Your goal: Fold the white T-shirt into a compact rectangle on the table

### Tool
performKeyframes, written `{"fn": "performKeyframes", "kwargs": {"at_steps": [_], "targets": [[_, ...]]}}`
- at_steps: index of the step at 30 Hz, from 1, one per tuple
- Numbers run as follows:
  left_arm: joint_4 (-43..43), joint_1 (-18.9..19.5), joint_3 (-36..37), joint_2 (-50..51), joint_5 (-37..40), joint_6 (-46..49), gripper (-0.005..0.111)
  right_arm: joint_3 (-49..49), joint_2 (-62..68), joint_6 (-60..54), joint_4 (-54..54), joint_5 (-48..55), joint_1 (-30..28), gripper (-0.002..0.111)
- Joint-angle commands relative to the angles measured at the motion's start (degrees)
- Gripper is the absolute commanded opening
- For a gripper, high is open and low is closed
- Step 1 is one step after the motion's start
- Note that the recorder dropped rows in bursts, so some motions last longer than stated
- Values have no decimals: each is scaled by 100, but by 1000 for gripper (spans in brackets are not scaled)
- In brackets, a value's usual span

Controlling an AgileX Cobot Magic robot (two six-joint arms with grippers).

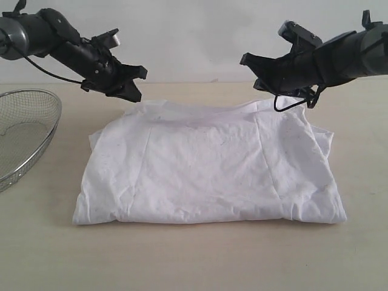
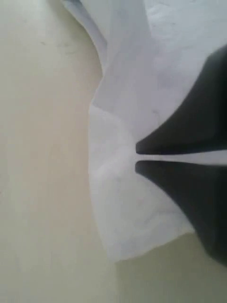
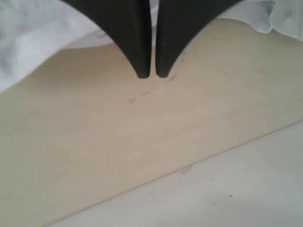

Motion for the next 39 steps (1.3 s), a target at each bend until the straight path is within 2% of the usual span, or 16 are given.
{"fn": "performKeyframes", "kwargs": {"at_steps": [1,7,11,14,18,22,27,31,36,39], "targets": [[28,202,-149,-20,674,-87,4,-28,-20,43,-227,453,-160,0],[-126,327,-149,-59,1414,-11,4,188,-93,-62,-411,1436,-619,0],[-381,259,-149,-88,1736,14,4,691,-336,-344,-440,1374,-671,0],[-354,142,-149,-40,1673,74,4,928,-360,-475,-420,1459,-599,0],[-364,63,-149,-4,1655,130,4,917,-183,-511,-267,1081,-393,0],[-364,63,-149,-4,1694,130,4,640,95,-522,-96,490,-175,0],[-352,63,-149,-4,1788,92,4,-203,732,-436,757,33,-20,0],[-352,63,-149,-4,1788,35,4,-811,1077,-120,977,-377,17,0],[-198,63,-149,-4,1788,57,4,-1265,1172,26,978,-375,17,0],[54,63,-149,-4,1788,32,4,-1297,1068,26,978,-19,-79,0]]}}
